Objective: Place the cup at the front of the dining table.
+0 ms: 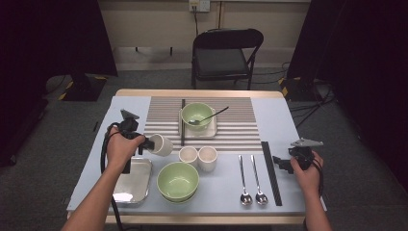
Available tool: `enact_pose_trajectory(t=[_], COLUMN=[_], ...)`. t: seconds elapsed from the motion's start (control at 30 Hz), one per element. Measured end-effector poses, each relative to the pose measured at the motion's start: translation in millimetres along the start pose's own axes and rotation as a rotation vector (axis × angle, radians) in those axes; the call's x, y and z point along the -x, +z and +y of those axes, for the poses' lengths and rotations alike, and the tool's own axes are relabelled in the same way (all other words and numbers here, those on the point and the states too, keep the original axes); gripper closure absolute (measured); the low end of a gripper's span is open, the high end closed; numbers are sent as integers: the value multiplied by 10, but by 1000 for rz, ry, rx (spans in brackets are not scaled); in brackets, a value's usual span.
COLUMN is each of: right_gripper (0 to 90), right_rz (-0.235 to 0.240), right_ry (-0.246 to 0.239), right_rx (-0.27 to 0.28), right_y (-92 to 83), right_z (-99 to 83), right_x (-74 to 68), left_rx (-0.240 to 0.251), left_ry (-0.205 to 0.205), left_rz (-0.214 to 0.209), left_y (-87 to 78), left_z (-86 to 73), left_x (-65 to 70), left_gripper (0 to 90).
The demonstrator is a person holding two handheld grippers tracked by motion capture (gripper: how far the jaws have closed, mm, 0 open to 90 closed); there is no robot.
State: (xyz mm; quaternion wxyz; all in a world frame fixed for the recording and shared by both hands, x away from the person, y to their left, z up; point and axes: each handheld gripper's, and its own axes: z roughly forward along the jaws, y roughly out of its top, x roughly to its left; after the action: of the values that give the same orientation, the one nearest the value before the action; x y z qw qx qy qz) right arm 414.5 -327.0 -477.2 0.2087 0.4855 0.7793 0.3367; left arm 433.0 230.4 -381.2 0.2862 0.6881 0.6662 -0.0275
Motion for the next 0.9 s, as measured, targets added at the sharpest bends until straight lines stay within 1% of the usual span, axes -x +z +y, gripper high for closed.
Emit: enact_pose_trajectory(t=[0.03,0.07,0.17,0.33,0.37,0.43,0.5,0.53,0.63,0.67,0.7,0.77,0.8,0.9], right_gripper=[198,198,198,199,198,198,198,198,198,198,198,198,198,198], right_rz=[-1,0,0,-1,-1,-1,-1,0,0,-1,-1,-1,-1,-1], right_ry=[0,0,1,0,0,-1,0,0,0,-1,-1,-2,-2,-2], right_rx=[0,0,0,0,0,0,0,0,0,1,1,1,1,0], right_y=[0,0,0,0,1,1,1,1,0,1,1,1,1,1], right_z=[0,0,0,0,0,0,0,0,0,0,0,0,0,0], right_x=[0,0,-1,0,0,0,-1,0,0,-1,-1,-1,-1,-1], left_rx=[0,-3,5,-2,3,3,-3,4,6,0,0,3,4,1], left_ry=[-3,6,-2,3,-5,-3,-1,-10,-10,0,0,-4,-8,-8], left_rz=[-9,-9,0,-9,-8,-3,-10,1,1,-9,-9,-5,4,3], left_y=[0,-8,-11,-22,-18,-19,-18,-17,-22,-35,-35,-38,-38,-29], left_z=[1,8,12,37,41,46,56,66,79,98,98,109,113,127], left_x=[1,-6,3,-5,-4,-8,-14,-5,-2,-6,-6,-2,4,5], left_gripper=[833,833,833,834,834,833,833,833,834,833,834,833,833,834])
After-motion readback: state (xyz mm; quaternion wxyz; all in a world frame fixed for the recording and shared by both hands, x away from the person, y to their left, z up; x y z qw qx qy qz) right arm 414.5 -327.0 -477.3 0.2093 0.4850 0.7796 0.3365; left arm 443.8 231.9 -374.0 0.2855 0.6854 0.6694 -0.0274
